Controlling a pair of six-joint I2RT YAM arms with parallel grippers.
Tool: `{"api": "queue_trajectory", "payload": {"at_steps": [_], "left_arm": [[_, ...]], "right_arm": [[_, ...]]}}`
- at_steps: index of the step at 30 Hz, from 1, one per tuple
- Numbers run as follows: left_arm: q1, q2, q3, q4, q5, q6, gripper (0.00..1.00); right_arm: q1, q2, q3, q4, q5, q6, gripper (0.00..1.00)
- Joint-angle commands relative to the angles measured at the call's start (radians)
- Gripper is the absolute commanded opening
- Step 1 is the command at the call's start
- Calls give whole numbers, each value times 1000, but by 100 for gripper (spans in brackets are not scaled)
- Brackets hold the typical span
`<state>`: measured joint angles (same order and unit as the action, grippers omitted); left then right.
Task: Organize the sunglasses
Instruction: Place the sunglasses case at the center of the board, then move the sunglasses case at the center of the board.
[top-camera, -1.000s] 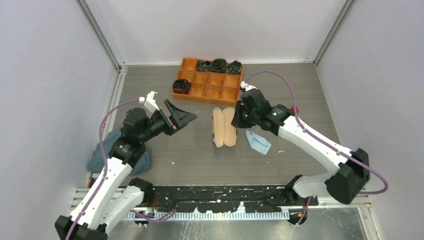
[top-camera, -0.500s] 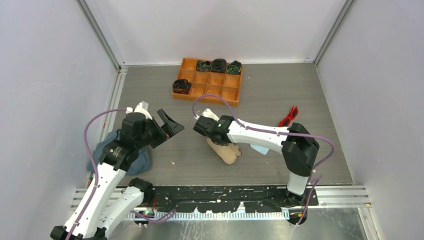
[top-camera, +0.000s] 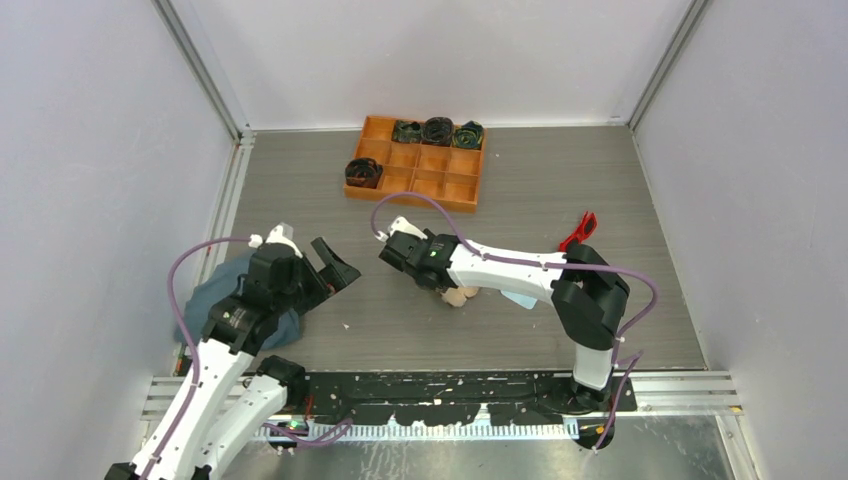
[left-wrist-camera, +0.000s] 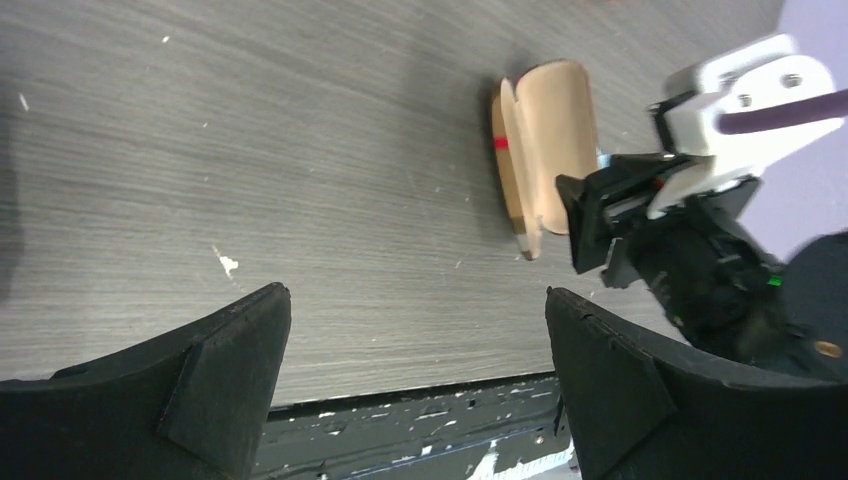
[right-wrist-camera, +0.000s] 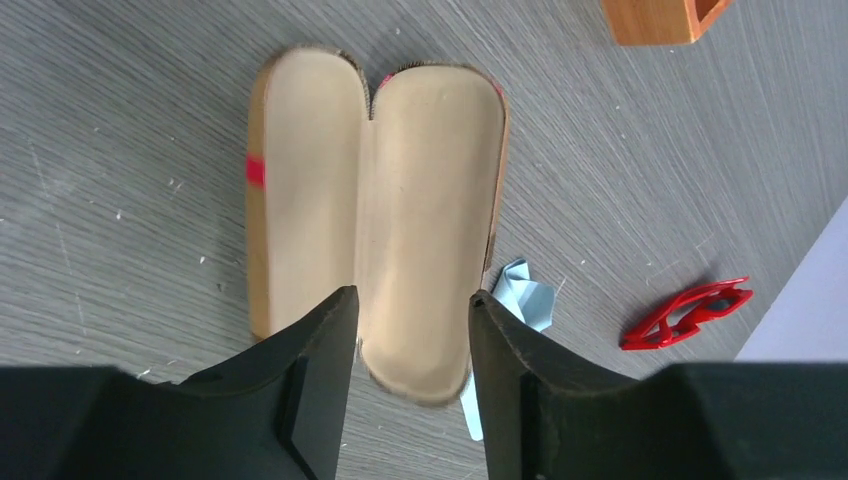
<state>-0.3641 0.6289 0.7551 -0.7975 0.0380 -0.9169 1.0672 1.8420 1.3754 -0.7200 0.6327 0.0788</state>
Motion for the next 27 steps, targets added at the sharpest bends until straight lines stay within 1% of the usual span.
{"api": "queue_trajectory", "payload": {"at_steps": [1,4,13,17,18,20,23,25,27], "left_arm": [[5,5,-33,32,14,-18,99],[5,16,-40,46,33,-19,99],[5,51,-52,78,89,-9,99],[5,87,-63,131,172,9,99],[5,106,-68,152,221,14,99],[5,139,-70,179,269,21,99],[5,174,-65,179,284,37,100],[4,186,-62,184,281,47,100],[1,205,-52,184,274,60,100]], "right_arm": [[1,-35,13,28,-18,30,52],[1,-46,8,21,-17,39,54],[-3,-121,10,-16,5,76,55],[-18,-196,-17,-28,10,110,55],[-26,-224,-36,-26,10,126,55],[-45,-313,-106,7,4,158,55],[-133,-490,-239,62,-81,232,59],[-267,-613,-320,75,-177,304,61],[-381,-686,-382,68,-230,370,63]]}}
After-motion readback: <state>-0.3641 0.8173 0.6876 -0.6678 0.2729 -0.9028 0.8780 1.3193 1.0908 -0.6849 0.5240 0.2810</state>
